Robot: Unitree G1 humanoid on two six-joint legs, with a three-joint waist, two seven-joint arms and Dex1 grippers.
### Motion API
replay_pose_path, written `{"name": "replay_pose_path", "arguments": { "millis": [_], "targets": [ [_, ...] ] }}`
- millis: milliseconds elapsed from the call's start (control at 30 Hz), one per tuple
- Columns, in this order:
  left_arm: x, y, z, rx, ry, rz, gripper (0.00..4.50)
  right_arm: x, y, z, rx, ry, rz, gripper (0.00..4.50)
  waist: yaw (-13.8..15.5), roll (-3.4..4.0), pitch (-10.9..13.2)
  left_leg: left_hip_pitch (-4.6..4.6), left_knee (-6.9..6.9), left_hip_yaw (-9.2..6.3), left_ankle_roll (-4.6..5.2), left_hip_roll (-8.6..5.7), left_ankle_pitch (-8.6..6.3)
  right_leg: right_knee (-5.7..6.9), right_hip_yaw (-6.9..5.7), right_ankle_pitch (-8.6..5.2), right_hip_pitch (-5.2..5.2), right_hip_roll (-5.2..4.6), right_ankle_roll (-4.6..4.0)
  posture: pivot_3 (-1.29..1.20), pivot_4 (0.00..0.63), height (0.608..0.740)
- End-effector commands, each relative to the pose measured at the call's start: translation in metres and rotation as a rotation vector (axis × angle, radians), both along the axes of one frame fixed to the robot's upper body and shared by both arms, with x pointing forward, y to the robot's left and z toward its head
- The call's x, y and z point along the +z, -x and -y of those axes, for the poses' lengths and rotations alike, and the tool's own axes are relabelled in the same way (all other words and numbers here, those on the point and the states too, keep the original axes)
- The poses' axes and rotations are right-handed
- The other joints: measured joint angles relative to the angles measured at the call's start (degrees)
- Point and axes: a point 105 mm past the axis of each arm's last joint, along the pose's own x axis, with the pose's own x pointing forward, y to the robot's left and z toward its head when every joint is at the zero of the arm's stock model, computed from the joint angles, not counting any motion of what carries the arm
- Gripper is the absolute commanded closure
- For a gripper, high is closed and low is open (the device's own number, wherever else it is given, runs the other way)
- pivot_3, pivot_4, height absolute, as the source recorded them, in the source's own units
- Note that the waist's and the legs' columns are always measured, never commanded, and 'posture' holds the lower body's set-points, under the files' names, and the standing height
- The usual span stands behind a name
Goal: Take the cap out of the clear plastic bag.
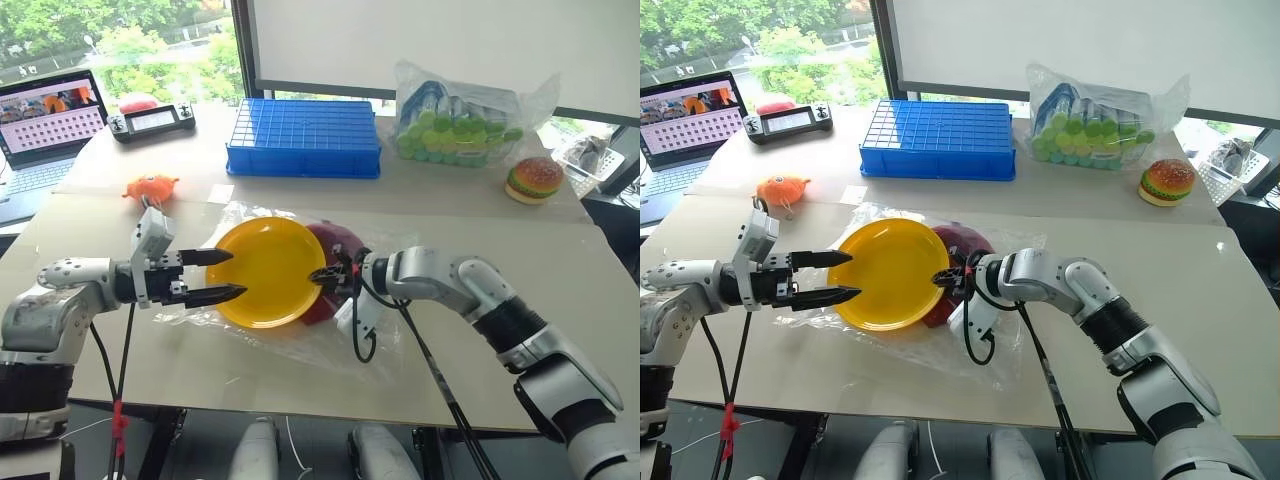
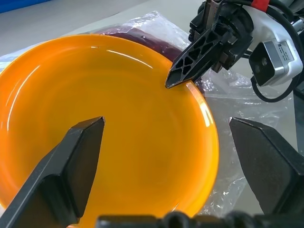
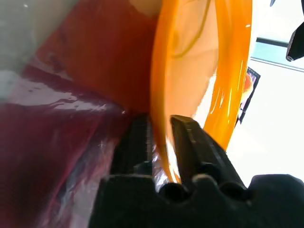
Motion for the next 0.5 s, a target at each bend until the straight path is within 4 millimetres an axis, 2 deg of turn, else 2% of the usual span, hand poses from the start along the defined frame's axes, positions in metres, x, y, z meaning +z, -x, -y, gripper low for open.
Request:
{"name": "replay_pose_path", "arguments": {
  "millis": [33,233,400,500],
  "targets": [
    [0.010,0.002,0.004,-0.022,0.005,0.040,0.00,0.006,0.004,-0.002,0.019,-0.012,0.004,4.47,0.1,0.00,0.0,0.00,0.00,-0.01,0.00,0.00,0.00,0.00,0.00,0.00,0.00,0.00,0.00,0.00,0.150,0.729],
    [0.009,0.001,0.005,-0.027,0.004,0.038,0.00,0.012,0.003,-0.001,-0.008,-0.051,0.014,4.47,0.1,0.00,0.0,0.00,0.00,0.00,0.00,0.00,0.00,0.01,0.00,0.00,0.00,0.00,0.00,0.00,0.150,0.729],
    [0.008,0.000,0.007,-0.032,0.004,0.033,0.00,0.049,-0.008,0.011,-0.088,-0.193,0.017,4.47,0.1,0.00,0.0,0.00,0.00,0.00,0.00,-0.01,0.00,0.01,0.00,0.00,0.00,-0.01,0.00,0.00,0.150,0.729],
    [0.008,-0.001,0.008,-0.036,0.006,0.031,0.00,0.077,-0.014,0.026,-0.132,-0.270,0.022,4.47,0.4,-0.01,0.0,0.00,0.01,-0.01,0.00,0.00,0.00,0.01,-0.01,0.00,0.01,-0.01,0.00,0.00,0.150,0.729]
  ]
}}
